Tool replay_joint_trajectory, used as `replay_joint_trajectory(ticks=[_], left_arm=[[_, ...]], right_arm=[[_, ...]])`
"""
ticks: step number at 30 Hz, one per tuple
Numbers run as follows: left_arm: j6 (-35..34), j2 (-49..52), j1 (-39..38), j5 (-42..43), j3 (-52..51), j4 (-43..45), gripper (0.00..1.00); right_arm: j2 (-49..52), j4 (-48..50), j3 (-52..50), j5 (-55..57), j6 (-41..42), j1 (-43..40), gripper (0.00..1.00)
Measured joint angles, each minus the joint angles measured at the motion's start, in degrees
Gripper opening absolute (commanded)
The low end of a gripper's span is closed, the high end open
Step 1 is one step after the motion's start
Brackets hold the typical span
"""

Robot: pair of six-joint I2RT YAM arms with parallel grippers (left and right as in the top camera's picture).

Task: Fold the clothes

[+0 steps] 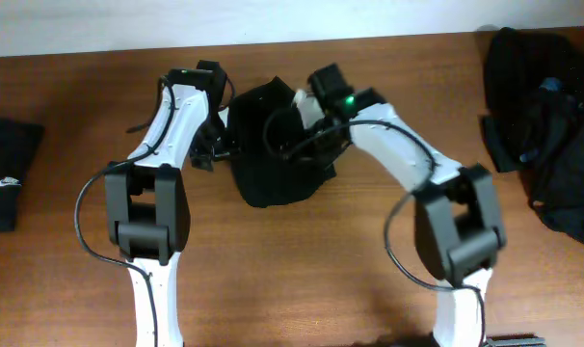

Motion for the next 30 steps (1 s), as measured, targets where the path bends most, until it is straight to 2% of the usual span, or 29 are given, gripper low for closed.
replay_joint_trajectory(ticks=[6,7,9,18,23,30], left_arm=[[3.52,0.0,-0.13,6.88,-0.02,0.22,0.73],[4.39,0.0,-0.13,8.24,-0.02,0.31,0.73],[5.31,0.0,-0.17,10.03,-0.02,0.44,0.73],[6.67,0.0,-1.11,14.23,-0.07,1.77,0.73],[2.47,0.0,-4.13,9.03,-0.07,2.71,0.75],[-3.52,0.0,-6.12,-1.09,-0.11,2.54,0.77]], right_arm=[[-7.91,-8.57,2.62,4.42,-1.31,-7.5,0.83],[-8.74,-9.88,2.71,4.9,-1.86,-9.57,0.86],[-9.64,-12.57,2.82,5.97,-2.86,-14.23,0.99],[-9.55,-19.1,2.8,12.26,-4.83,-32.7,0.99],[-9.55,-22.27,2.8,13.11,-4.83,-39.04,0.99],[-9.55,-22.82,2.8,13.38,-4.87,-40.26,0.99]])
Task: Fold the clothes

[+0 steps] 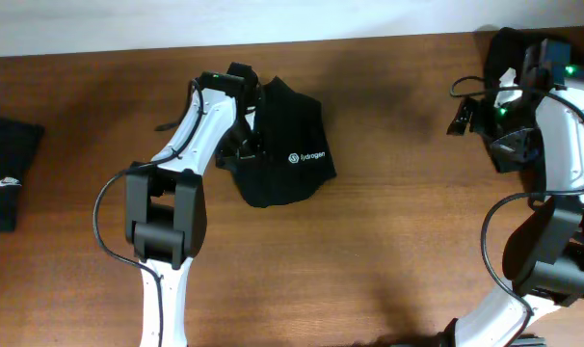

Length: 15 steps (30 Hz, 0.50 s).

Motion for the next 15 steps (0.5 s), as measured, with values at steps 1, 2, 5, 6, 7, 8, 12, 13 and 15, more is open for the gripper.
replay_joint_trajectory(ticks=[1,2,5,6,7,8,12,13,15], left_arm=[[-0.68,0.0,0.07,-0.57,0.0,0.0,0.77],[-1.29,0.0,0.09,-1.11,0.0,0.0,0.77],[-2.36,0.0,0.22,-1.79,0.0,-0.04,0.77],[-2.54,0.0,0.22,-2.05,0.0,-0.04,0.77],[-2.71,0.0,0.2,-2.27,0.0,-0.02,0.77],[-2.78,0.0,0.22,-2.47,0.0,0.0,0.77],[-3.08,-0.02,0.31,-2.67,0.0,-0.02,0.79],[-3.17,-0.02,0.33,-2.75,0.0,-0.17,0.81],[-3.37,-0.02,0.37,-4.0,0.0,-1.07,0.82]], right_arm=[[0.0,0.0,0.0,0.0,0.04,0.0,0.99],[0.0,0.0,0.0,0.0,-0.02,0.0,0.99],[0.0,-0.02,0.0,0.02,0.0,0.0,0.99],[0.0,-0.11,0.0,0.0,-0.02,0.0,0.99],[0.0,-0.28,0.0,0.02,-0.04,0.0,0.99],[0.0,-0.44,0.0,0.02,-0.11,0.0,0.99],[0.0,-0.48,0.0,0.02,-0.15,0.0,0.99],[0.0,-0.48,0.0,0.02,-0.15,0.0,0.99],[0.0,-0.48,0.0,0.0,-0.17,0.0,0.99]])
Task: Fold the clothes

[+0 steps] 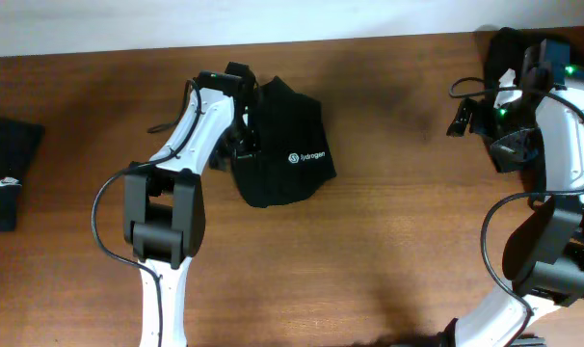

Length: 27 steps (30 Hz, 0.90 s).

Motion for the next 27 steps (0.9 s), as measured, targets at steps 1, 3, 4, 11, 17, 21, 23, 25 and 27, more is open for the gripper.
replay_joint_trajectory(ticks=[1,3,4,11,17,21,23,25,27], left_arm=[[-0.04,0.0,0.0,-0.72,0.0,-0.15,0.82],[-0.33,0.0,0.0,-2.82,0.0,-0.09,0.85],[-0.55,0.0,0.0,-3.69,-0.04,0.37,0.86],[-0.37,0.0,0.0,-1.97,-4.0,7.45,0.87],[2.73,0.0,0.9,4.26,-6.08,7.72,0.92],[6.97,-0.13,3.19,11.3,-6.08,7.69,0.92],[9.55,-0.13,4.59,16.06,-6.08,7.98,0.93],[11.69,-0.13,5.7,19.61,-6.12,8.66,0.97],[12.96,-0.13,6.08,21.84,-6.19,9.25,0.99]], right_arm=[[0.0,0.0,0.0,0.02,0.0,0.0,0.98],[0.0,0.0,0.0,0.02,0.0,0.0,0.99],[0.0,0.0,0.0,0.02,0.0,0.0,0.99],[0.0,-1.33,0.0,-4.96,-6.25,0.26,0.99],[0.0,-2.01,0.0,-11.21,-13.6,3.34,0.99],[0.0,-1.4,0.0,-11.43,-15.21,6.51,0.99],[0.0,-1.16,0.0,-11.21,-15.63,7.76,0.99],[0.0,-1.03,0.0,-10.99,-16.04,8.85,0.99],[0.0,-1.01,0.0,-10.84,-16.13,9.49,0.99]])
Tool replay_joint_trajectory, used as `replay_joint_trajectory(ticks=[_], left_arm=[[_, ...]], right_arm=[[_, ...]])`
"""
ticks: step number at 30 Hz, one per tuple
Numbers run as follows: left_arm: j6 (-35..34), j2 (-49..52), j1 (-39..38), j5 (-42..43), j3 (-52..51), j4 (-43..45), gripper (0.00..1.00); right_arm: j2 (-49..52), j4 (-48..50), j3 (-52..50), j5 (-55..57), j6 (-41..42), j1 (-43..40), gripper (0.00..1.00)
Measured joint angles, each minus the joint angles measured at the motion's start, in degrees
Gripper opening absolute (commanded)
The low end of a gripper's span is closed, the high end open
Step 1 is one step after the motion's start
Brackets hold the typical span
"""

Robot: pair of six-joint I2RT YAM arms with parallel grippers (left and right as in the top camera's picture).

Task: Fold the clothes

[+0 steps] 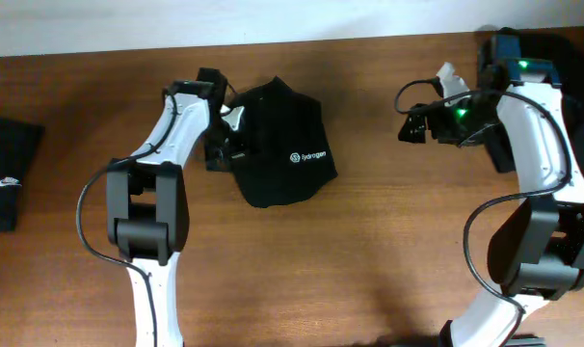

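A folded black garment (282, 145) with a small white logo lies at the middle back of the table. My left gripper (225, 143) is at its left edge, touching or just beside the cloth; how its jaws stand does not show. My right gripper (412, 125) hovers over bare wood between the folded garment and a heap of black clothes (562, 106) at the far right. Nothing shows in the right gripper, and its jaws are too dark to read.
Another folded black garment (8, 173) with a white logo lies at the left edge of the table (302, 270). The heap of clothes fills the back right corner. A white wall runs along the table's far edge.
My left gripper has shifted left, from on top of the folded garment's left part to its left edge. My right gripper has moved left, away from the heap and out over bare wood.
At first both grippers were on the black garment in the middle, the right arm lying across it. By the later moments the right arm was over at the heap on the right and the logo showed. Now the left gripper is at the garment's edge and the right has come partway back.
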Motion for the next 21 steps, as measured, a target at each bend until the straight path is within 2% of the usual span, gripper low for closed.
replay_joint_trajectory(ticks=[6,15,21], left_arm=[[1.86,-0.11,-0.28,5.18,-1.51,2.38,0.99],[1.27,-2.99,-0.28,14.56,-9.99,14.62,0.99],[-0.04,-3.04,-0.28,18.01,-11.45,18.36,0.99]], right_arm=[[0.0,-0.07,0.0,0.33,-0.15,0.11,0.99],[0.0,-0.2,0.0,0.31,-0.17,0.13,0.99],[0.0,-0.2,0.0,0.31,-0.17,0.13,0.99]])
